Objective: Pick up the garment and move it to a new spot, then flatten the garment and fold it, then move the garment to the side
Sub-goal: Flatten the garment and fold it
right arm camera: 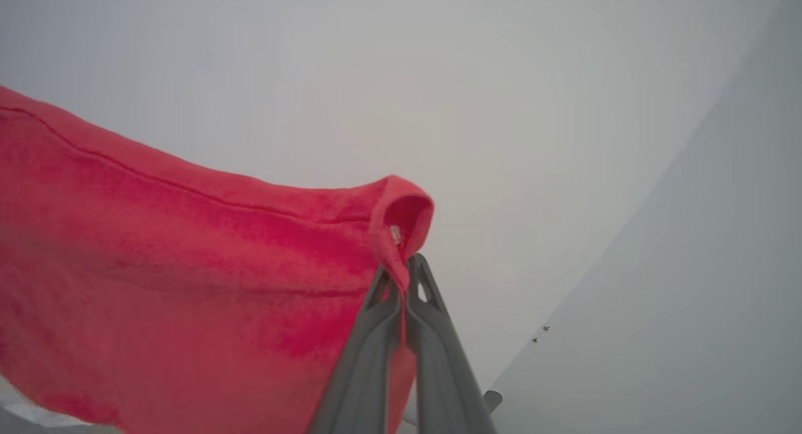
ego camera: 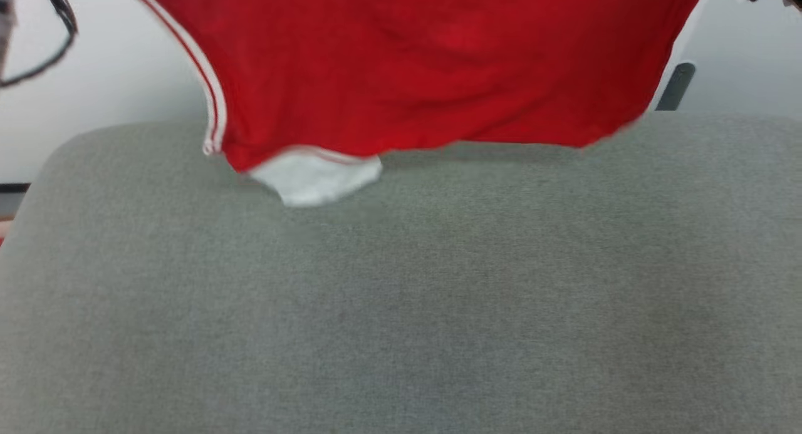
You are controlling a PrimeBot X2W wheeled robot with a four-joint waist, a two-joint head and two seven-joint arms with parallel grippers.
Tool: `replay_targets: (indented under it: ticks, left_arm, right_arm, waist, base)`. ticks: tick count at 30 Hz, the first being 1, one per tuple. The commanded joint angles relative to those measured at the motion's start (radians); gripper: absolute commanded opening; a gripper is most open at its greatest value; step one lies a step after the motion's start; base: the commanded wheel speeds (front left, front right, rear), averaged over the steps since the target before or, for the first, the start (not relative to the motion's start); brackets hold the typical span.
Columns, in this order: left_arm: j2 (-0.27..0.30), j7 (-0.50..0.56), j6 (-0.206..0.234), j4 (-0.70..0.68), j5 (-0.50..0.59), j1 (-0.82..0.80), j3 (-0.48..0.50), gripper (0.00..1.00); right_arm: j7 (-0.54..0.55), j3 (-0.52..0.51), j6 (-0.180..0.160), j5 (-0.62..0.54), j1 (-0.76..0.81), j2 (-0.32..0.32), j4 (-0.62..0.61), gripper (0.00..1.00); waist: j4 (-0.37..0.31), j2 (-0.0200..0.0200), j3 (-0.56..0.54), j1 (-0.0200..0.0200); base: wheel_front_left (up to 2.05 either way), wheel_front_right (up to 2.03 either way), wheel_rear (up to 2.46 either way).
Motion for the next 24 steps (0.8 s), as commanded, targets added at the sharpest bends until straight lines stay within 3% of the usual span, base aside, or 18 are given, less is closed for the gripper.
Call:
replay_targets:
  ticks: [1, 15, 24]
  left_arm:
    - [0.002, -0.011, 0.003, 0.033, -0.002, -0.045, -0.020, 0.00]
    - [-0.024, -0.027, 0.003, 0.201, -0.078, -0.194, -0.103, 0.00]
    - [-0.023, -0.074, 0.003, 0.240, -0.108, -0.286, -0.152, 0.00]
  right_arm:
    - [-0.022, 0.001, -0.001, -0.006, -0.017, 0.012, 0.013, 0.00]
    - [-0.059, 0.028, -0.001, 0.010, -0.055, 0.054, 0.067, 0.00]
    - [-0.084, 0.035, -0.001, 0.012, -0.127, 0.049, 0.078, 0.00]
  waist:
    - [-0.019, 0.0000, -0.016, 0.0000]
    - [-0.045, 0.0000, -0.038, 0.0000]
    - [-0.055, 0.0000, 0.087, 0.0000]
  base:
    - [0.00, 0.00, 0.00]
    - [0.00, 0.00, 0.00]
    - [0.00, 0.00, 0.00]
